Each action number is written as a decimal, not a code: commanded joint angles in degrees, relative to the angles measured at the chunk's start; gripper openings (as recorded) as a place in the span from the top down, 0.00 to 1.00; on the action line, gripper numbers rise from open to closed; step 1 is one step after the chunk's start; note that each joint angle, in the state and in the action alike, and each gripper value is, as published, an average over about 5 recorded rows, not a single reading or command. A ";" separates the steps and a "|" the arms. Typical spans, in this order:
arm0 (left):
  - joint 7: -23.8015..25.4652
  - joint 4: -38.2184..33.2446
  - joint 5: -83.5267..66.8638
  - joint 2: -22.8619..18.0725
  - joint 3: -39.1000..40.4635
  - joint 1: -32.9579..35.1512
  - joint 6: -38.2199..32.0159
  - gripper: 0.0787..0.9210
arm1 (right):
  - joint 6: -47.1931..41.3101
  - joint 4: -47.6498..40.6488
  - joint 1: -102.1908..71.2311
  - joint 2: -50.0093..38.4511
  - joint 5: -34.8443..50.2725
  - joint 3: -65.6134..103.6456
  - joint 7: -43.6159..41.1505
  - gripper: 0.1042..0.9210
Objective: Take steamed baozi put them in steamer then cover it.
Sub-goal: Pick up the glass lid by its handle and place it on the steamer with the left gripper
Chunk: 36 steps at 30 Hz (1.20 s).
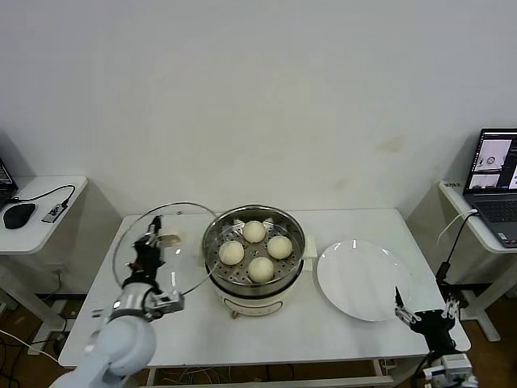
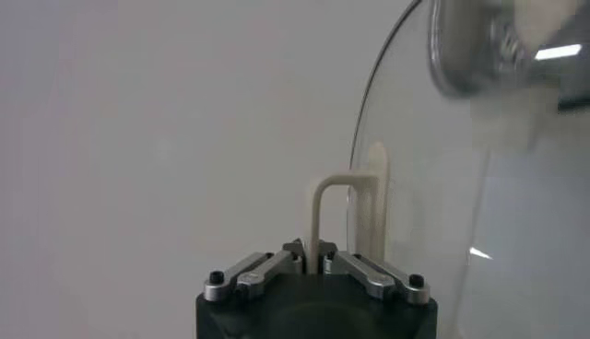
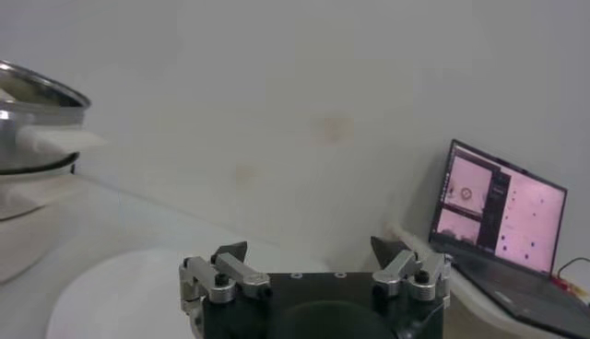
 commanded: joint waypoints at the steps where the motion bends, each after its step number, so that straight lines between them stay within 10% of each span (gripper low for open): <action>1: 9.33 4.28 10.55 -8.24 18.88 -17.22 6.50 0.92 | 0.24 -1.08 0.03 0.85 -2.20 -1.34 0.08 0.12; 36: 12.40 22.08 16.36 -19.12 25.62 -24.64 6.17 0.92 | 0.67 -3.68 0.49 0.72 -3.33 -2.26 0.31 0.12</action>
